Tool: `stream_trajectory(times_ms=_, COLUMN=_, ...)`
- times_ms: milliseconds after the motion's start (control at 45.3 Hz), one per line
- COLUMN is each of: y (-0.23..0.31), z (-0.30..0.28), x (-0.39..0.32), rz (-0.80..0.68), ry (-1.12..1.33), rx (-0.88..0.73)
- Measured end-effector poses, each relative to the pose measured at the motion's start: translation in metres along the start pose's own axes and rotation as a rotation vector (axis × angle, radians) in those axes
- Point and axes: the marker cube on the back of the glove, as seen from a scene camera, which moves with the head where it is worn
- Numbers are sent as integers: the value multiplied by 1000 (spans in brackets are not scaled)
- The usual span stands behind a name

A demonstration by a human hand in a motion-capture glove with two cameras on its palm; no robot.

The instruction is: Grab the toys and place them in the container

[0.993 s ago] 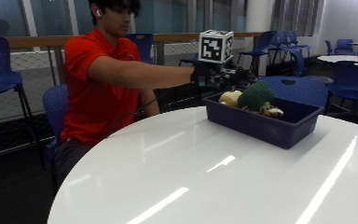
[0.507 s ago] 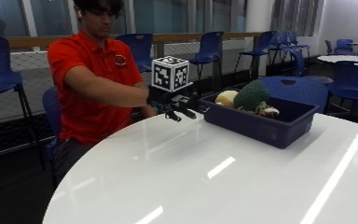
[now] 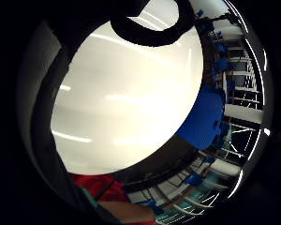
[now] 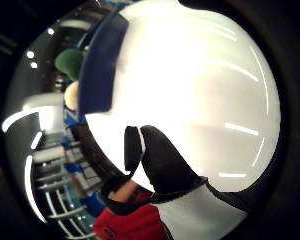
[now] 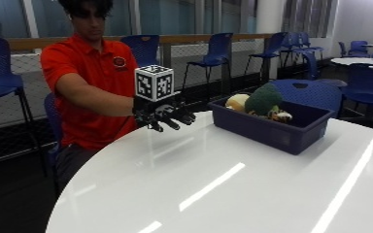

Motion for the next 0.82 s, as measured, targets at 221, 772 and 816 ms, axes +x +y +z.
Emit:
stream_trajectory(times_ms=221, y=14, z=4, x=22, rz=39, ry=-49, rx=-17)
stream_trajectory(times_ms=772, y=41, z=4, x=26, rz=33, ry=-58, rx=2)
stream_trajectory(times_ms=816, y=41, z=4, x=28, rz=32, ry=-59, rx=2)
